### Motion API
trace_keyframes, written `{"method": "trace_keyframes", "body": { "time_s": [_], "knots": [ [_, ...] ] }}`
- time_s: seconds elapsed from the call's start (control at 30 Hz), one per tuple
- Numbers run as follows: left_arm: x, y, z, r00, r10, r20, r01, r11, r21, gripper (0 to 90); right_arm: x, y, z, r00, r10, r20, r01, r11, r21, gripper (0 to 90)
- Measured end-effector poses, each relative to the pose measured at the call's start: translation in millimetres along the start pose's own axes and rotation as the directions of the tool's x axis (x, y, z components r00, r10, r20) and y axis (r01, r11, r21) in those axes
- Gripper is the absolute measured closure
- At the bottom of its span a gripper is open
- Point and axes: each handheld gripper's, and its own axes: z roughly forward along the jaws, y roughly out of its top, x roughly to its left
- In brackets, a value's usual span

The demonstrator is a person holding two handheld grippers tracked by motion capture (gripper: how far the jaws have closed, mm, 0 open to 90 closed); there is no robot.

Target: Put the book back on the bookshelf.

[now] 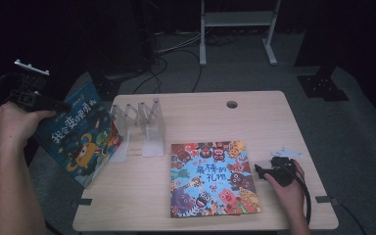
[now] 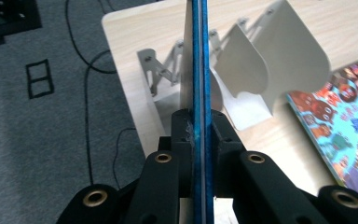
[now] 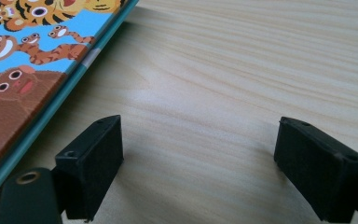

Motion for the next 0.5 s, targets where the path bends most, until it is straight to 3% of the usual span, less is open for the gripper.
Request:
{"method": "trace_keyframes", "body": {
  "time_s": [0.23,0.5],
  "knots": [
    [3.1,11.1,11.7,0.9990,-0.043,-0.015,0.043,0.9991,-0.004,82.6,-0.1,0.0,0.0,1.0000,0.000,0.000,0.000,1.000,0.000,14.5],
    [4.2,19.3,16.9,0.9975,-0.062,-0.035,0.061,0.9977,-0.029,82.6,-0.4,0.3,0.1,1.0000,-0.002,-0.001,0.002,1.000,0.001,14.4]
  ]
}}
